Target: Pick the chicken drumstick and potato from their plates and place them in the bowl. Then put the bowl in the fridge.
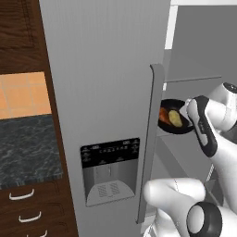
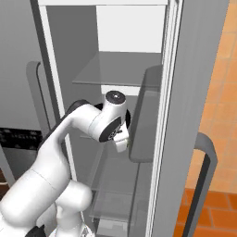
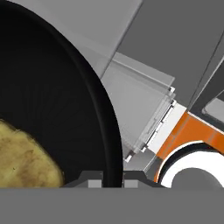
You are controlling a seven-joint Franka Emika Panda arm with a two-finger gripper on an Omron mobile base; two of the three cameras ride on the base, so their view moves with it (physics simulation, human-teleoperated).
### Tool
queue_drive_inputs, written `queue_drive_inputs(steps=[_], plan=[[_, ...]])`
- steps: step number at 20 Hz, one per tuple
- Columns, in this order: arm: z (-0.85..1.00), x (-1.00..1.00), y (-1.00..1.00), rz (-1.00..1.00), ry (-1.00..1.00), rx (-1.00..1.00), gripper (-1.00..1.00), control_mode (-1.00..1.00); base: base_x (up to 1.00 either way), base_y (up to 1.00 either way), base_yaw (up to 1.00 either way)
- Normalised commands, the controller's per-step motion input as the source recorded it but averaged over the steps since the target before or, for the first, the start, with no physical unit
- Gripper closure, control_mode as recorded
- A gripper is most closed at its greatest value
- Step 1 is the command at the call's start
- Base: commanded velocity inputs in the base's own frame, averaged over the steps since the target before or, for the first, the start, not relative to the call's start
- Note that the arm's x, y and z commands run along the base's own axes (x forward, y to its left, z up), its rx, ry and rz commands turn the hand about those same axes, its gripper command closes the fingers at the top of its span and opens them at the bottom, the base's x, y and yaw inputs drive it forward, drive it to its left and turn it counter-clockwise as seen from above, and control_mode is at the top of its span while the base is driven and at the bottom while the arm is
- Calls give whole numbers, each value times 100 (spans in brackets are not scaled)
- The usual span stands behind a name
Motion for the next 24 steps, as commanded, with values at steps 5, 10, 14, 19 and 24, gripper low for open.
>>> queue_drive_inputs(steps=[5,10,14,19,24], plan=[[-37,61,-6,0,0,0,100,-100,0,0,0],[-25,36,-24,1,-2,1,100,-100,0,0,0],[-21,63,-15,0,-4,3,100,-100,0,0,0],[-21,53,-5,0,0,1,100,-100,0,0,0],[-33,52,0,0,0,0,100,-100,0,0,0]])
